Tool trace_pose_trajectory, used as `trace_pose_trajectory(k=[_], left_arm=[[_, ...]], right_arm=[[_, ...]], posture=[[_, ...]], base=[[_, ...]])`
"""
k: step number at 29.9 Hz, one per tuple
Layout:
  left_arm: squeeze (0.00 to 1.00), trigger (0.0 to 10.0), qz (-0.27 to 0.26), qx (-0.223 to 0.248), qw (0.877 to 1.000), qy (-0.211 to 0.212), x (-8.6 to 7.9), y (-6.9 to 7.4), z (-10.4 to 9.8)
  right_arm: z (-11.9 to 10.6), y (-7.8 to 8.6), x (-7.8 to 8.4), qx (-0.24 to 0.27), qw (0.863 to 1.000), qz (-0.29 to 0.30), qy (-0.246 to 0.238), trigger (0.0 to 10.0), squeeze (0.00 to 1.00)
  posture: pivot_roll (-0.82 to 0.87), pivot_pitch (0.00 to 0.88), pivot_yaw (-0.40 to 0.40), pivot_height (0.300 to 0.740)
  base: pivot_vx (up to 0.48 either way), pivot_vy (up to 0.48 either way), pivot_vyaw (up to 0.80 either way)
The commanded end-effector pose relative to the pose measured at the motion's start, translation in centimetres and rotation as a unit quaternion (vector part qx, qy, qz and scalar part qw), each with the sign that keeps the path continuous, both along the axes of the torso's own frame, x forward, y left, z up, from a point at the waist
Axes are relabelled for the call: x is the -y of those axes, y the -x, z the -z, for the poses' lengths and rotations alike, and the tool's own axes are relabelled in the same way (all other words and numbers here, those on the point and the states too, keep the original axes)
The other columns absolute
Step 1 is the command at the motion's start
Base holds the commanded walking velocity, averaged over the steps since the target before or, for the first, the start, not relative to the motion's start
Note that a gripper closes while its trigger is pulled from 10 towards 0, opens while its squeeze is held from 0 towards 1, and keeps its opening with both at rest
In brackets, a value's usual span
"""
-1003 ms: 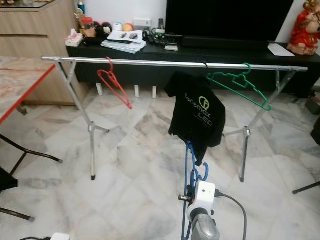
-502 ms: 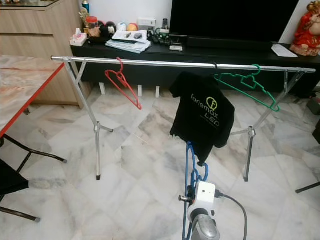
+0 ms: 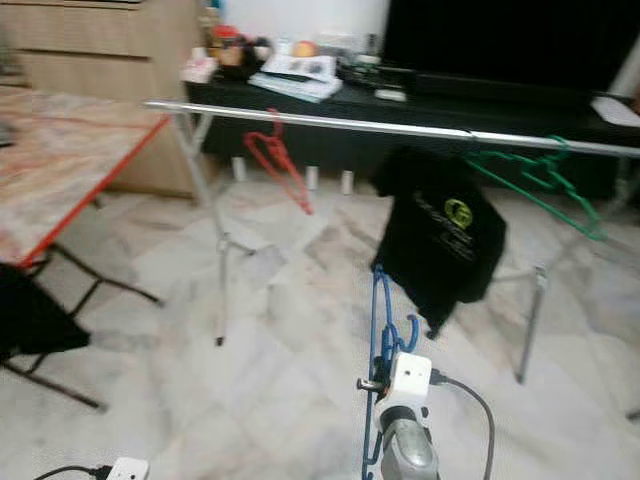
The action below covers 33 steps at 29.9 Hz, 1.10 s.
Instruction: Hang hanger
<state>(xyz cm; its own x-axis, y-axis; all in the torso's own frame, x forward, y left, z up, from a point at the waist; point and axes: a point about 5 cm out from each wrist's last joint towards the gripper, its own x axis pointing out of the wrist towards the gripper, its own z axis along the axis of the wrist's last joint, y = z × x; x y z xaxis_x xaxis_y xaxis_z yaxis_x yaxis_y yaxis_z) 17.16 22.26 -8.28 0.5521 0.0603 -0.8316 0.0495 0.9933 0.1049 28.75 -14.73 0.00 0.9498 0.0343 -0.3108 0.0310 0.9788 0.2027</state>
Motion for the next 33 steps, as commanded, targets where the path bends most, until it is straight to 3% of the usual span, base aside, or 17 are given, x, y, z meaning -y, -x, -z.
trace_pose_trajectory(k=[1,6,16,24,29,33], left_arm=[[0.0,10.0,-0.005,-0.008,1.0,0.002,0.1,0.1,0.1],[0.0,10.0,-0.007,-0.009,1.0,0.002,-0.1,0.5,0.2],[0.0,10.0,-0.021,-0.027,0.999,-0.002,-2.3,3.8,0.8],[0.0,10.0,-0.024,-0.026,0.999,-0.001,-2.8,3.8,0.7],[0.0,10.0,-0.022,-0.029,0.999,0.004,-1.6,4.0,1.1],[0.0,10.0,-0.019,-0.024,1.0,0.007,-0.7,3.1,1.0]], right_arm=[[0.1,0.1,0.6,-0.002,1.0,0.015,-0.003,10.0,0.0],[0.1,0.1,0.9,-0.005,1.0,0.018,-0.002,10.0,0.0],[0.1,0.1,1.0,-0.008,1.0,0.022,-0.006,10.0,0.0],[0.1,0.0,1.0,-0.008,1.0,0.011,0.001,10.0,0.0],[0.0,-0.1,0.8,-0.008,1.0,0.008,0.001,10.0,0.0],[-0.1,-0.2,0.8,-0.005,1.0,0.001,0.006,10.0,0.0]], posture=[[-0.06,0.055,0.013,0.74],[-0.05,0.064,0.013,0.74],[-0.05,0.075,0.008,0.74],[-0.05,0.076,0.004,0.74],[-0.05,0.074,0.001,0.74],[-0.05,0.071,0.002,0.74]], base=[[0.262,0.0,0.0],[0.286,0.0,0.0],[0.3,0.0,0.0],[0.307,0.0,0.0],[0.0,0.0,0.0],[0.0,0.0,0.0]])
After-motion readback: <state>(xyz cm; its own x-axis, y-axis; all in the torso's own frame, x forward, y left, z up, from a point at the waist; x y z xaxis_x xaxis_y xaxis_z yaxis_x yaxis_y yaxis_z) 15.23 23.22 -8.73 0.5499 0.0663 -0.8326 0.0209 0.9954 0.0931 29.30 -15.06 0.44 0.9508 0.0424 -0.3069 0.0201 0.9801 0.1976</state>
